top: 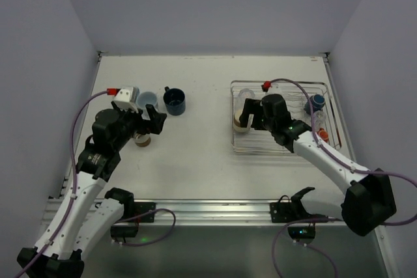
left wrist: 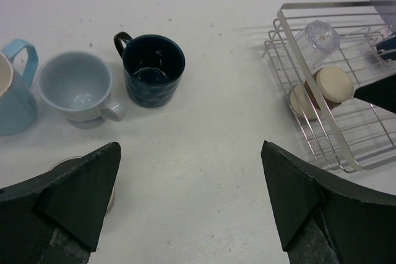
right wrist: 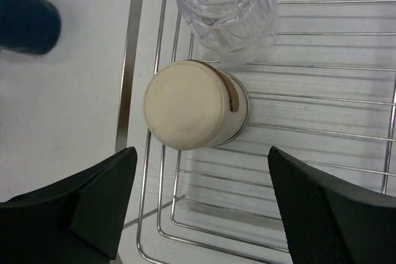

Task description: Unload the cups from the dish rack

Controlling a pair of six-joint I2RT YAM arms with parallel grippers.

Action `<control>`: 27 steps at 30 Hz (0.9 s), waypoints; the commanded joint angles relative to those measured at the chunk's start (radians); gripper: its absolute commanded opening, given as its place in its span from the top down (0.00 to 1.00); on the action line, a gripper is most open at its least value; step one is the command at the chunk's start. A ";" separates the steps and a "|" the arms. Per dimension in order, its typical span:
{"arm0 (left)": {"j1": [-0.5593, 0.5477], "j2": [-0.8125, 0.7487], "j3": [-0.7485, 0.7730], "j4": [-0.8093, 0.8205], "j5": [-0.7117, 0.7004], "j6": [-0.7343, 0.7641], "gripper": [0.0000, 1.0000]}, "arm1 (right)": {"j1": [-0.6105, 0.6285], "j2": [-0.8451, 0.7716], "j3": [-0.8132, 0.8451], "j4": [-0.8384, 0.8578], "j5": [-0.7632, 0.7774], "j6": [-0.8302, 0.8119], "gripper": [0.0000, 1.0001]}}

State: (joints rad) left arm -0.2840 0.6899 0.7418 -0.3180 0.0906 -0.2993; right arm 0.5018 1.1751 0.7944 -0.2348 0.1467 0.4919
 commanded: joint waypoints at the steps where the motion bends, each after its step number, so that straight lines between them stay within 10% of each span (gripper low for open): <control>1: -0.003 0.022 -0.009 0.040 0.109 0.038 0.00 | 0.026 0.093 0.089 -0.043 0.071 -0.099 0.11; 19: -0.003 0.000 -0.010 0.039 0.164 0.039 0.00 | 0.040 0.376 0.253 -0.020 0.103 -0.157 0.14; 27: -0.003 0.036 -0.012 0.049 0.205 0.029 0.00 | 0.060 0.285 0.214 0.008 0.178 -0.156 0.55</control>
State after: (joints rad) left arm -0.2840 0.7113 0.7326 -0.3061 0.2417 -0.2764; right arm 0.5468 1.5452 1.0080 -0.2684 0.2584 0.3382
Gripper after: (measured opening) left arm 0.997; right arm 0.718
